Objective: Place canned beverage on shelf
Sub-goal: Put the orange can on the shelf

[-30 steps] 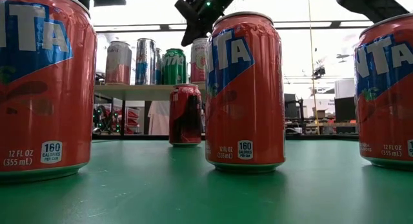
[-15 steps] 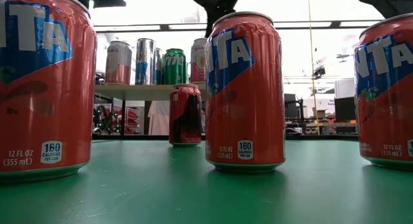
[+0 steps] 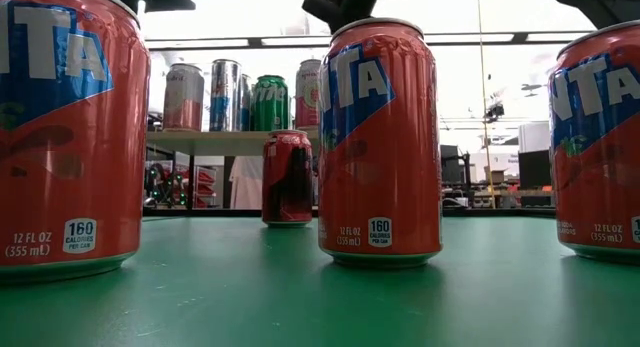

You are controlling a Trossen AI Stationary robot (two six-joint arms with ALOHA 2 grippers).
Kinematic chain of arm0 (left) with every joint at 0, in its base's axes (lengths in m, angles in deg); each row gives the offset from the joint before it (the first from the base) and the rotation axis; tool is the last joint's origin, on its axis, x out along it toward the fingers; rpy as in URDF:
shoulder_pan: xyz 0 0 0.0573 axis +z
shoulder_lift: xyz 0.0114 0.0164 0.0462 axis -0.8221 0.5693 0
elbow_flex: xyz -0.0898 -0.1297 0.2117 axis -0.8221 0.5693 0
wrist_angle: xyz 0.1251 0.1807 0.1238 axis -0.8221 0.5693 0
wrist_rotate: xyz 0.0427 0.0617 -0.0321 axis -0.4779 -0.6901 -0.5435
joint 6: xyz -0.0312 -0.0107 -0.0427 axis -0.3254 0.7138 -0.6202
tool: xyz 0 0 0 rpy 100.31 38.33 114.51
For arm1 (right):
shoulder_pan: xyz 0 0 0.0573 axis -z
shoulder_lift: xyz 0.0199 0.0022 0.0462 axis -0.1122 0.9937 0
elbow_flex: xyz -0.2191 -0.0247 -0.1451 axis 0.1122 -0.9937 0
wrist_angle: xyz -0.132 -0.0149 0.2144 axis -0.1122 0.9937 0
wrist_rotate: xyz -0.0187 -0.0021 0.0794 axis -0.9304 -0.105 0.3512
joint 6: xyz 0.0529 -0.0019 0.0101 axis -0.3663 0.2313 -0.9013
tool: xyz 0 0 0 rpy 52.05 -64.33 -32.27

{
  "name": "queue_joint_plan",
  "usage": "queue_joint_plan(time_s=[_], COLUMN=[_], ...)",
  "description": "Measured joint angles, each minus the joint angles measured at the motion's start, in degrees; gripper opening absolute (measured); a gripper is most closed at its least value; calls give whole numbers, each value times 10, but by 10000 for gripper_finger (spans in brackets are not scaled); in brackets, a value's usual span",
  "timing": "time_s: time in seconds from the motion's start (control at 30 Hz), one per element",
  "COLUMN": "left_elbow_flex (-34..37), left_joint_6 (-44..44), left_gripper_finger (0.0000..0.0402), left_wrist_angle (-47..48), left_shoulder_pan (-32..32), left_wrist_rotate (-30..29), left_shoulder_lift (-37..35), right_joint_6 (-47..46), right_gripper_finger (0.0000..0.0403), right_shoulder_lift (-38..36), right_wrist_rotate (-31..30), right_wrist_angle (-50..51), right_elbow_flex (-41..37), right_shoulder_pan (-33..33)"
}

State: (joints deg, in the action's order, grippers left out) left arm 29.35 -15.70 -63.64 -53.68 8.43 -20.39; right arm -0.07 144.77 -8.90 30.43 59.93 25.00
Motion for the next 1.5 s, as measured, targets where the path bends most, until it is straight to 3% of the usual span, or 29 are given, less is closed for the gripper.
queue_joint_plan(time_s=[0.13, 0.4, 0.57, 0.97, 1.3, 1.5], left_elbow_flex=[0, 0, 0, 0, 0, 0], left_joint_6=[0, 0, 0, 0, 0, 0], left_gripper_finger=[0, 0, 0, 0, 0, 0], left_wrist_angle=[0, 0, 0, 0, 0, 0], left_shoulder_pan=[0, 0, 0, 0, 0, 0], left_wrist_rotate=[0, 1, 1, 1, 0, 0], left_shoulder_lift=[0, 0, 0, 0, 0, 0], right_joint_6=[-12, 18, 18, 3, 26, 49], right_gripper_finger=[9, 9, 9, 9, 9, 9], right_shoulder_lift=[0, 11, 26, 27, 20, 20], right_wrist_rotate=[-38, 98, 109, 83, 83, 112], right_wrist_angle=[13, -79, -75, -50, -118, -153], right_elbow_flex=[0, 0, 0, 0, 0, -2], right_shoulder_pan=[21, 84, 102, 102, 68, 41])
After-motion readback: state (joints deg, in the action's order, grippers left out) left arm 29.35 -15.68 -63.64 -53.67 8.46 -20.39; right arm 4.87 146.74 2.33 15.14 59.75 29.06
